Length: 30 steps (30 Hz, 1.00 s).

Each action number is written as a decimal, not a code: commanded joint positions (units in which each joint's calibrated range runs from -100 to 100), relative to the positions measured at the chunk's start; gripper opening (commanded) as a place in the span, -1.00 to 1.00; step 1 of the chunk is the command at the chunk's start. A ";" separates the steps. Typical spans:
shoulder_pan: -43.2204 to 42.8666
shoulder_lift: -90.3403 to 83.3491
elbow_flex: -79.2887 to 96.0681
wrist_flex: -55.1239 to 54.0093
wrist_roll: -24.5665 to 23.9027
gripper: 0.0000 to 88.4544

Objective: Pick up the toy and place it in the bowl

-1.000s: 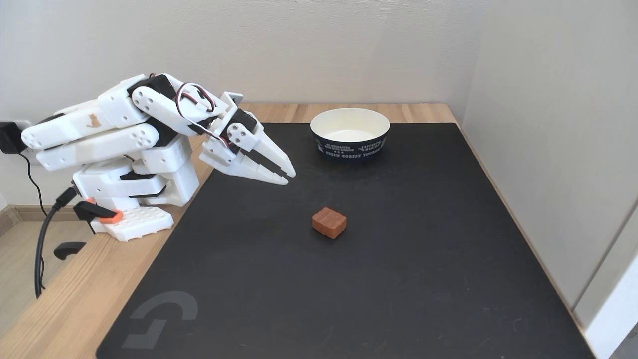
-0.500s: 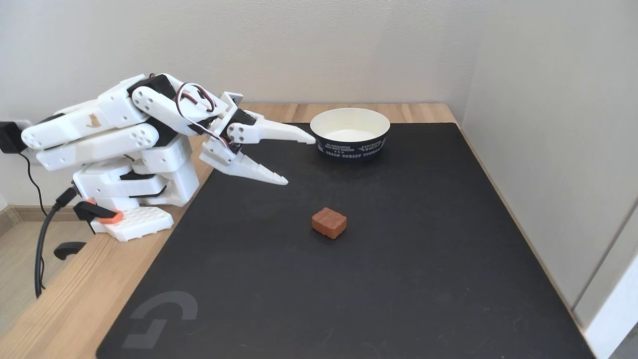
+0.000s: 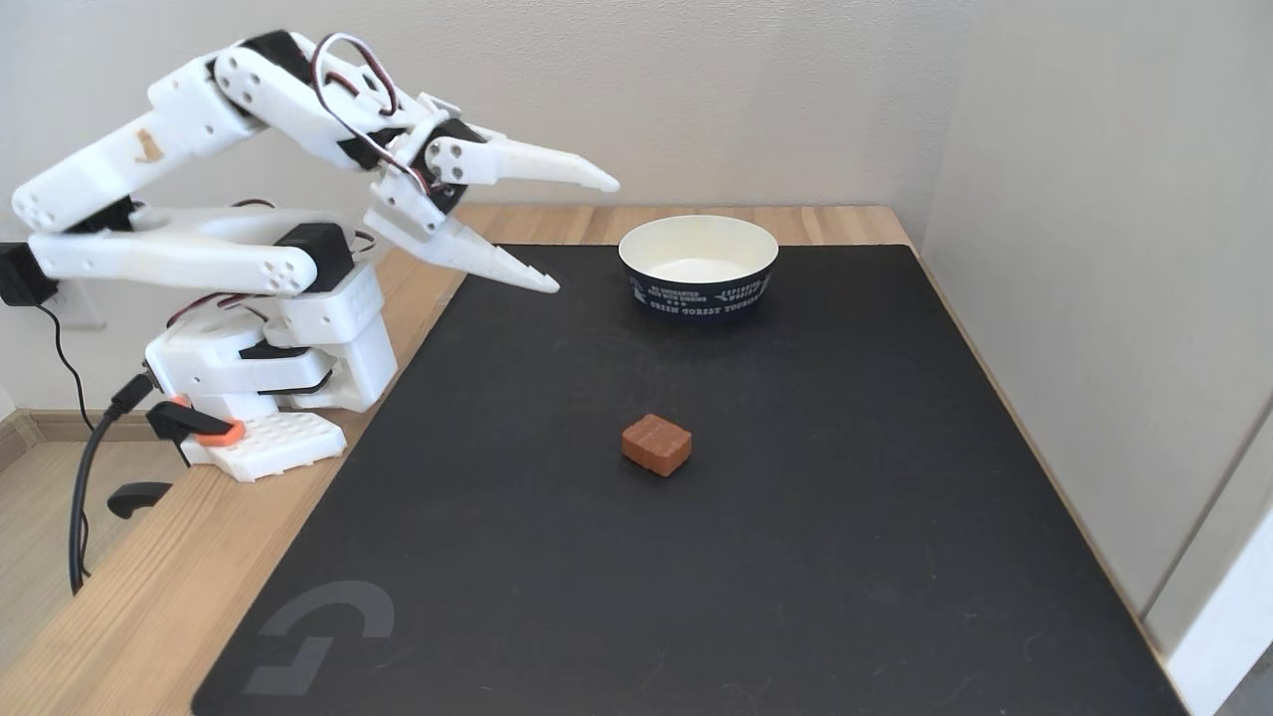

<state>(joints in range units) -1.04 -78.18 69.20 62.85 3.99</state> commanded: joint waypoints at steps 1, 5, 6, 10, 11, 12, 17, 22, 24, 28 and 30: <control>0.66 23.45 -16.97 0.74 4.31 -0.27; 3.68 43.30 -30.40 2.85 10.05 -0.28; 4.76 46.30 -33.37 4.12 11.30 -0.28; 10.20 57.30 -47.89 10.90 17.72 -0.28; 11.04 58.72 -49.78 11.57 18.71 -0.28; 11.54 60.05 -51.40 11.91 19.71 -0.28; 13.55 68.14 -55.55 11.32 24.35 -0.28; 14.47 76.81 -55.64 9.71 25.55 -0.28; 14.13 79.73 -55.64 7.68 25.71 -0.28; 13.96 85.15 -55.64 3.53 26.23 -0.28; 13.88 86.90 -55.64 2.43 26.23 -0.28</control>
<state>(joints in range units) 13.19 6.08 15.35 67.50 29.83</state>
